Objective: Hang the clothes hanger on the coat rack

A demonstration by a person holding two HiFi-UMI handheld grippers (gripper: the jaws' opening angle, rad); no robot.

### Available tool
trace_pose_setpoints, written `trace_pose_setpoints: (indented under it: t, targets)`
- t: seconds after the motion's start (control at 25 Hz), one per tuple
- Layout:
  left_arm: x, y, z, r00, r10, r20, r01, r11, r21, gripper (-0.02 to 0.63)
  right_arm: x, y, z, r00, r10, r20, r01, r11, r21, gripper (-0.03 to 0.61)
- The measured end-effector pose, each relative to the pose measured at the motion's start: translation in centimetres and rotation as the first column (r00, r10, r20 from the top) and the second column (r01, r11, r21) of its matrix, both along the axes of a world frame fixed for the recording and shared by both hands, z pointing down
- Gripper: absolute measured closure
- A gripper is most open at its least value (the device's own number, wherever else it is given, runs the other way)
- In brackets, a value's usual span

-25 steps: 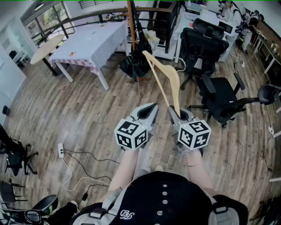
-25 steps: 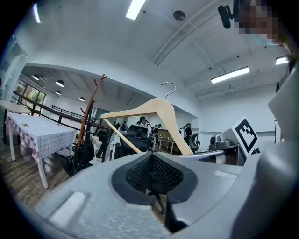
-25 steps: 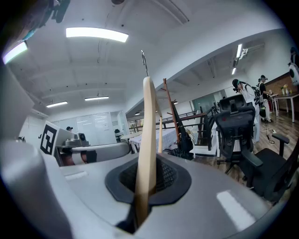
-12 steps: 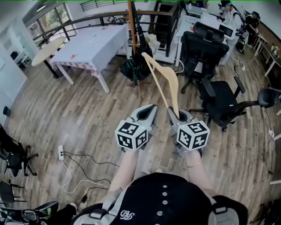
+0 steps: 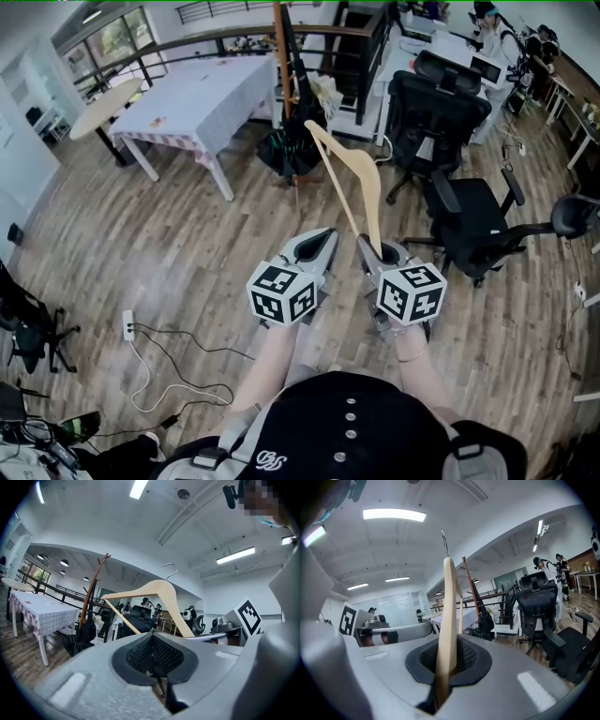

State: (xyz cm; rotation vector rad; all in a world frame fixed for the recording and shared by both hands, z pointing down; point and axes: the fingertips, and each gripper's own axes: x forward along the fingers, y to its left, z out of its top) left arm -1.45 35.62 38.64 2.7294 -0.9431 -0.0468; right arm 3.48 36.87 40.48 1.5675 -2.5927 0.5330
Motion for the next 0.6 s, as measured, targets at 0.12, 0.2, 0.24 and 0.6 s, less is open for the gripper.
trace_pose_setpoints:
  t: [0.12, 0.2, 0.24, 0.6]
  targets:
    - [1.3, 0.2, 0.3, 1.0, 0.003, -0.006, -0.003, 1.0, 0.0, 0.614, 0.6, -0.2, 0.1, 1.0, -0.019, -0.004, 0.019, 1.0, 0.003, 0.58]
    - [2.0, 0.1, 0.6, 1.0, -0.003, -0.006, 0.003, 1.0, -0.002, 0.614, 1.2, -0.2, 0.4, 1.0, -0.027, -0.006, 0.026, 1.0, -0.003, 0.58]
    - [2.1, 0.1, 0.8, 1.0, -0.01, -0.007, 0.01, 1.0, -0.006, 0.614, 1.4, -0.2, 0.7, 1.0, -0.03, -0.006, 0.029, 1.0, -0.009, 0.58]
    - [1.8, -2.5, 0.6, 0.997, -0.074, -0.016, 0.074, 0.997, 0.016, 0.614, 3.0, -3.0, 0.8, 1.0, -0.018, 0.002, 0.018, 1.0, -0.011, 0.58]
